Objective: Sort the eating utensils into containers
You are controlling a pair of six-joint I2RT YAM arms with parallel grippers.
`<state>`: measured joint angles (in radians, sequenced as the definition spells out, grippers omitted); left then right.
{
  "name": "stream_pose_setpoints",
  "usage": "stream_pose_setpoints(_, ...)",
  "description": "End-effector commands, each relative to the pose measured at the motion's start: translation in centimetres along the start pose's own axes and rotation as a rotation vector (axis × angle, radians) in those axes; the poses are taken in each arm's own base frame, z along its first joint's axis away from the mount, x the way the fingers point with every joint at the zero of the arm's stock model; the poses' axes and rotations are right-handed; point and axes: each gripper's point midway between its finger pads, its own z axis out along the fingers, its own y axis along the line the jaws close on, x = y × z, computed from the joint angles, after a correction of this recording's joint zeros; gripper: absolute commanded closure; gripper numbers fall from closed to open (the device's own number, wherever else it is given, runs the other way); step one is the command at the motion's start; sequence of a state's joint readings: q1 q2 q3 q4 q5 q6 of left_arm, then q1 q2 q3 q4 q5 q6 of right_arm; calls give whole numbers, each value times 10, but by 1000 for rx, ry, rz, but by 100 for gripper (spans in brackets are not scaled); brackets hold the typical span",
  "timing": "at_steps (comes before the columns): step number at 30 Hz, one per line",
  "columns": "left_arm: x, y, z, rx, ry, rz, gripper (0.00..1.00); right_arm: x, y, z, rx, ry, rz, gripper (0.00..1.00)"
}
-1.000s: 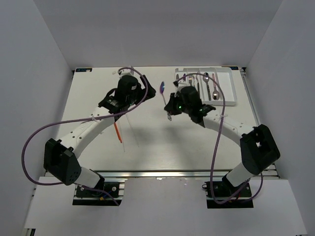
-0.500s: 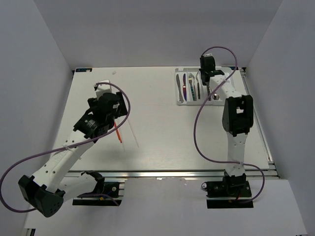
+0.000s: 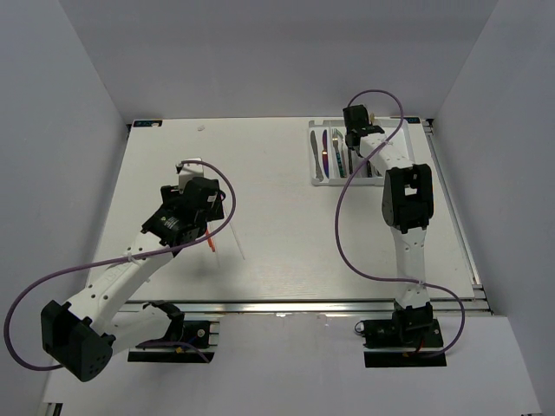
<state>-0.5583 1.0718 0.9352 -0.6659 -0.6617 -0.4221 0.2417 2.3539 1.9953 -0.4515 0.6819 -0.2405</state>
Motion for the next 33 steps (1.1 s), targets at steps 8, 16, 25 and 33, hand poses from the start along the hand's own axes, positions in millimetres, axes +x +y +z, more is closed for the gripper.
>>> stream_pose_setpoints(8, -5, 0, -1, 18, -18, -16, 2, -11, -6, -17, -35, -36, 76, 54)
stream_pose_setpoints(16, -4, 1, 1, 19, -16, -24, 2, -31, 3, -44, -187, -66, 184, 33)
stream_pose_setpoints(25, -12, 33, 9, -100, -30, -125, 2, -53, 59, -184, -367, -246, 314, 11)
stream_pose_setpoints(33, -28, 81, -6, -273, -125, -255, 2, -39, 215, -319, -1020, -309, 365, 11)
